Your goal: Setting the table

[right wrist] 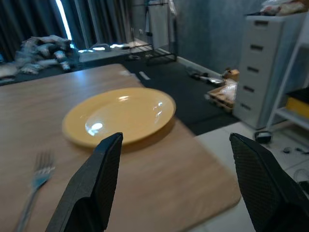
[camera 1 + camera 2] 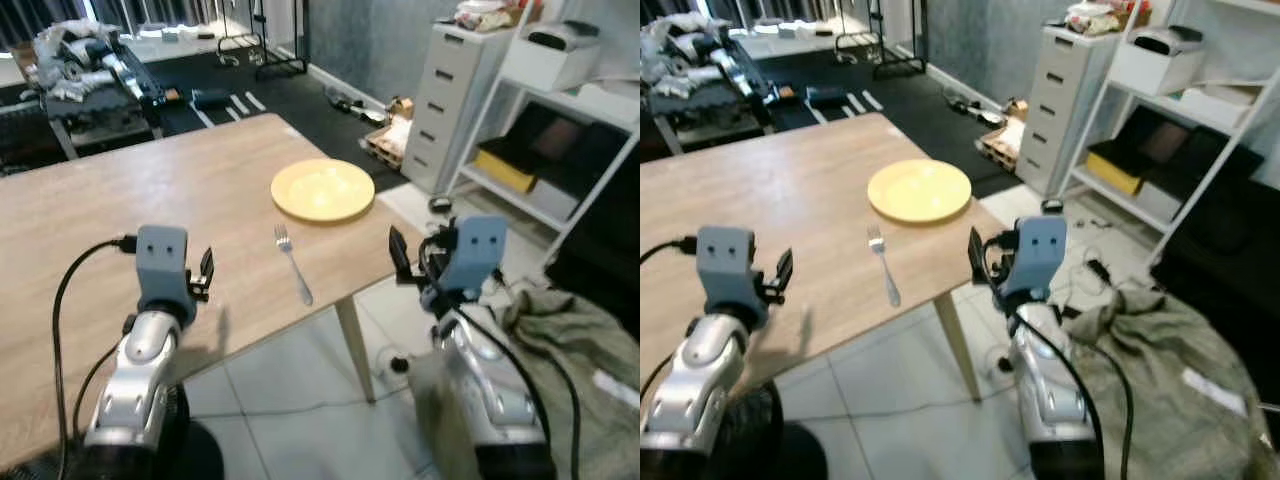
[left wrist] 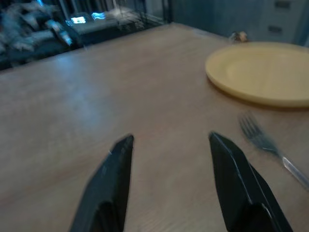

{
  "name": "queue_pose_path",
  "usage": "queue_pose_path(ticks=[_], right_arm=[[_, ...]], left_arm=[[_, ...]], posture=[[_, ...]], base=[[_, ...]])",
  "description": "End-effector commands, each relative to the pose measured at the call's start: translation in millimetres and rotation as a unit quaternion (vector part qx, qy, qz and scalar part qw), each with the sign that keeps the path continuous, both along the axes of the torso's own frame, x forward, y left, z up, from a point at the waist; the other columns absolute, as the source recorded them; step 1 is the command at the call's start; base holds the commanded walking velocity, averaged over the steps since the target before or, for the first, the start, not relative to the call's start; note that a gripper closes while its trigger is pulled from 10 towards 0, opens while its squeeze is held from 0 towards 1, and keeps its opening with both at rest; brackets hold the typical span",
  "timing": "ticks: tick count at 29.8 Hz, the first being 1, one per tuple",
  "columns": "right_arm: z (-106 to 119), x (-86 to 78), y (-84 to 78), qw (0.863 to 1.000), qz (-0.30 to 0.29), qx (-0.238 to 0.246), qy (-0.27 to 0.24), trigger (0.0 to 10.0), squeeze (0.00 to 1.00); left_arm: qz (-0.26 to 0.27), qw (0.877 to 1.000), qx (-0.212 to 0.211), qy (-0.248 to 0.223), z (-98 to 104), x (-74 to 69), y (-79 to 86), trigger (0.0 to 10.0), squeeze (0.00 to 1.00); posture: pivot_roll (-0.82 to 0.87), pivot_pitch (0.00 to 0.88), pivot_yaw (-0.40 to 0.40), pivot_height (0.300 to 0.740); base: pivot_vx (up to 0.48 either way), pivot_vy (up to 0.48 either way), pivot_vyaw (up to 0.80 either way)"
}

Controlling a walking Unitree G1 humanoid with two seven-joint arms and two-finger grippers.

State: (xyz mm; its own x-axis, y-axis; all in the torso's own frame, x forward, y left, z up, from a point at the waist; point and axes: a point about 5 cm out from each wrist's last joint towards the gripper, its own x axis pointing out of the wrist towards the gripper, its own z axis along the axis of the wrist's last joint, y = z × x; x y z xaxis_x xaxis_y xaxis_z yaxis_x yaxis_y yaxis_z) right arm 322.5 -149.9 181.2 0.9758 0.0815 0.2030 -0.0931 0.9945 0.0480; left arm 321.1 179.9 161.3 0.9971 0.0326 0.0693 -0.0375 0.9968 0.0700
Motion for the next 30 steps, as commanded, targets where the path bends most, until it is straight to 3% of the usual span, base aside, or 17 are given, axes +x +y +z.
queue_pose_path(ticks=[1,9,25,30], right_arm=[[1,-0.4,3.0,1.0,0.004,-0.001,0.001,10.0,0.0],[1,-0.2,2.9,1.0,0.004,0.001,0.001,10.0,0.0],[-1,-2.2,0.4,1.0,0.003,-0.002,0.006,10.0,0.0],[-1,-3.6,6.9,0.999,0.036,-0.026,0.013,10.0,0.0]], left_arm=[[0.009,1.0,0.007,0.012,-5,-2.6,5.4,10.0,0.0],[0.004,1.0,0.005,0.014,-5,-2.6,3.1,10.0,0.0],[-0.023,1.0,0.007,0.017,-6,-6.4,-6.0,10.0,0.0],[-0.02,1.0,0.004,0.023,-7,-6.4,-4.4,10.0,0.0]], posture=[[-0.02,0.0,0.087,0.74],[-0.02,0.0,0.087,0.74],[-0.02,0.0,0.087,0.74],[-0.02,0.0,0.086,0.74]], base=[[0.469,0.0,0.0],[0.436,0.0,0.0],[0.0,0.0,0.0],[0.0,0.0,0.0]])
